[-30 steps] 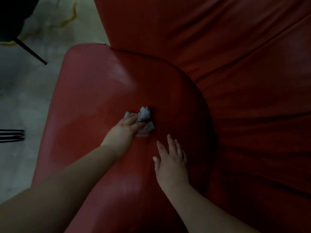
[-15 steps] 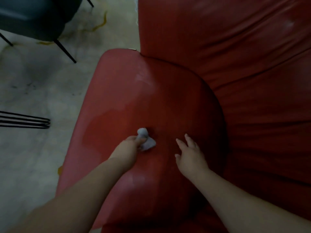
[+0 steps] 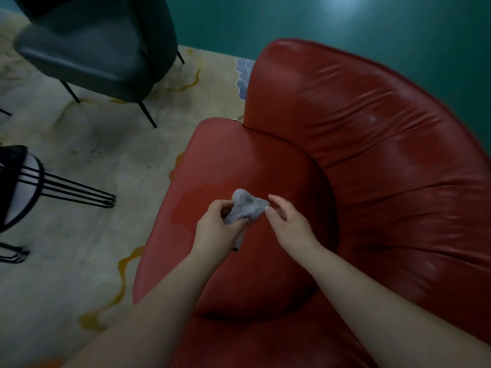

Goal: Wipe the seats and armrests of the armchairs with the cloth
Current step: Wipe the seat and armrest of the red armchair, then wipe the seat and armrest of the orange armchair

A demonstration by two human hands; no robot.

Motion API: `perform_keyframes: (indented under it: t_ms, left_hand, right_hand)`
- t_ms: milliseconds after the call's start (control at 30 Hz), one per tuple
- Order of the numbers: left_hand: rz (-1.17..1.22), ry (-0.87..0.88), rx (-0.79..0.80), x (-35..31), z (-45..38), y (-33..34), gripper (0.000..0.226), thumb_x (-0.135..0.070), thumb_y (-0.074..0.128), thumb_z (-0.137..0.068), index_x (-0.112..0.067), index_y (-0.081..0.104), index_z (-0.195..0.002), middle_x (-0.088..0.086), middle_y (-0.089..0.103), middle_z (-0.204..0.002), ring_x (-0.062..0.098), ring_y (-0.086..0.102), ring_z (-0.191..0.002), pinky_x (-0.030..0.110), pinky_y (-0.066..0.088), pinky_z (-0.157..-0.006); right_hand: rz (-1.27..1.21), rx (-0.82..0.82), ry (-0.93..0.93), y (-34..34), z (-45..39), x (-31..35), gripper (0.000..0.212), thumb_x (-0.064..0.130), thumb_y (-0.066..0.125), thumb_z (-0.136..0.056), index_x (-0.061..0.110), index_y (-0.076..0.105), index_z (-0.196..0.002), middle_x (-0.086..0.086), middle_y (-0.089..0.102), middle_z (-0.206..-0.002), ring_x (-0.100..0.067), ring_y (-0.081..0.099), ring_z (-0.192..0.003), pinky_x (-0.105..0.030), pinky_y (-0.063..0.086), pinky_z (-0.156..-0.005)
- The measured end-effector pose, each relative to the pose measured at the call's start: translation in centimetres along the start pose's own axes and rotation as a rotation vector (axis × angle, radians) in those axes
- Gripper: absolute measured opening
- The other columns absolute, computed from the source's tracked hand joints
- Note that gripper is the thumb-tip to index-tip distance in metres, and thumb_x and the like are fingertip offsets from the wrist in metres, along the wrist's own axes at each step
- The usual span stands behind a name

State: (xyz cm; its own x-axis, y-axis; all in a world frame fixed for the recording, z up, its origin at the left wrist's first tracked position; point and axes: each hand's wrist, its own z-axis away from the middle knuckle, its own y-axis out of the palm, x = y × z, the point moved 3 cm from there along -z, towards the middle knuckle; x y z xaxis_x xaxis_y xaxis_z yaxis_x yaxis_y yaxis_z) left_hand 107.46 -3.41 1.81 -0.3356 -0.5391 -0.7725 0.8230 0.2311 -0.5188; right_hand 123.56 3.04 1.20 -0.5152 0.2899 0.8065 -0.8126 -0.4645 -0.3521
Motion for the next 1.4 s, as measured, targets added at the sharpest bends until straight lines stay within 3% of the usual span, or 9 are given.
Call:
perform_keyframes:
  t_ms: [100,233,300,533,667,733,900,1167,1400]
  left_hand:
    - [0.135,-0.026,-0.021,-2.3,2.5,-1.2,0.032,-0.03,0.08,-0.076,-0.025,0.058,-0.1,-0.013,0.064,-0.093,-0.014,0.059,-0.079,0.006,0.045,-0.061]
    - [0.308,-0.101,0.126,-5.3,4.5,-2.1,0.029,-0.029,0.073,-0.084,-0.016,0.061,-0.107,0.005,0.068,-0.107,0.018,0.068,-0.096,0.043,0.056,-0.087]
    - [0.332,-0.088,0.165,-7.0,5.3,-2.7,0.031,-0.029,0.072,-0.086,-0.012,0.061,-0.11,0.009,0.068,-0.109,0.023,0.068,-0.098,0.048,0.054,-0.089]
    - [0.237,-0.011,0.251,-11.7,7.5,-4.1,0.024,-0.037,0.066,-0.089,-0.018,0.066,-0.103,0.003,0.071,-0.1,0.016,0.068,-0.085,0.038,0.058,-0.073]
    - [0.091,0.062,0.224,-13.9,8.3,-4.5,0.015,-0.041,0.059,-0.092,-0.029,0.068,-0.088,-0.009,0.07,-0.082,0.006,0.065,-0.072,0.026,0.054,-0.058]
    - [0.012,0.074,0.185,-14.7,8.5,-4.6,0.019,-0.041,0.058,-0.093,-0.026,0.07,-0.089,-0.007,0.072,-0.085,0.008,0.064,-0.073,0.029,0.054,-0.066]
    - [-0.23,0.058,0.071,-15.2,9.8,-4.6,0.016,-0.036,0.06,-0.092,-0.025,0.069,-0.097,-0.006,0.07,-0.096,0.013,0.064,-0.089,0.025,0.047,-0.079]
    - [-0.352,-0.108,-0.249,-14.3,15.7,-5.9,0.017,-0.029,0.057,-0.09,-0.026,0.071,-0.099,-0.003,0.07,-0.108,0.019,0.063,-0.103,0.028,0.048,-0.087]
    - [-0.319,-0.344,-0.484,-10.0,26.3,-9.7,0.022,-0.027,0.053,-0.091,-0.021,0.069,-0.104,0.005,0.071,-0.107,0.026,0.063,-0.101,0.033,0.051,-0.082]
  right_hand:
    - [-0.196,0.045,0.049,0.1,2.9,2.5,0.04,0.039,0.051,-0.095,0.028,0.049,-0.134,0.012,0.06,-0.117,-0.008,0.057,-0.113,-0.033,0.044,-0.102]
    - [-0.414,0.095,0.129,-0.6,5.8,5.1,0.03,0.044,0.046,-0.097,0.032,0.053,-0.124,0.008,0.065,-0.114,-0.01,0.063,-0.103,-0.031,0.052,-0.086]
    - [-0.443,0.093,0.134,-1.5,6.9,6.1,0.026,0.046,0.044,-0.097,0.035,0.054,-0.119,0.006,0.065,-0.115,-0.013,0.064,-0.102,-0.033,0.052,-0.085]
    - [-0.631,0.142,0.181,-4.0,8.8,9.2,0.037,0.047,0.039,-0.099,0.026,0.056,-0.124,-0.004,0.067,-0.115,-0.023,0.068,-0.1,-0.046,0.055,-0.086]
    - [-0.634,0.115,0.191,-6.0,8.6,10.1,0.038,0.041,0.039,-0.101,0.017,0.06,-0.121,-0.006,0.07,-0.105,-0.018,0.07,-0.09,-0.032,0.056,-0.073]
    - [-0.65,0.114,0.199,-7.5,8.6,10.4,0.034,0.037,0.04,-0.101,0.016,0.06,-0.119,-0.004,0.07,-0.101,-0.014,0.07,-0.086,-0.028,0.054,-0.064]
    - [-0.725,0.2,0.27,-11.5,8.5,10.9,0.031,0.039,0.042,-0.099,0.016,0.06,-0.109,-0.008,0.065,-0.113,-0.027,0.063,-0.104,-0.047,0.048,-0.094]
    - [-0.395,0.341,0.089,-14.0,9.0,13.0,0.038,0.05,0.053,-0.092,0.019,0.055,-0.113,-0.011,0.067,-0.092,-0.023,0.068,-0.073,-0.037,0.058,-0.063]
    - [-0.173,0.472,-0.049,-9.4,12.2,13.8,0.031,0.05,0.054,-0.091,0.025,0.051,-0.11,-0.004,0.067,-0.097,-0.018,0.07,-0.076,-0.026,0.053,-0.055]
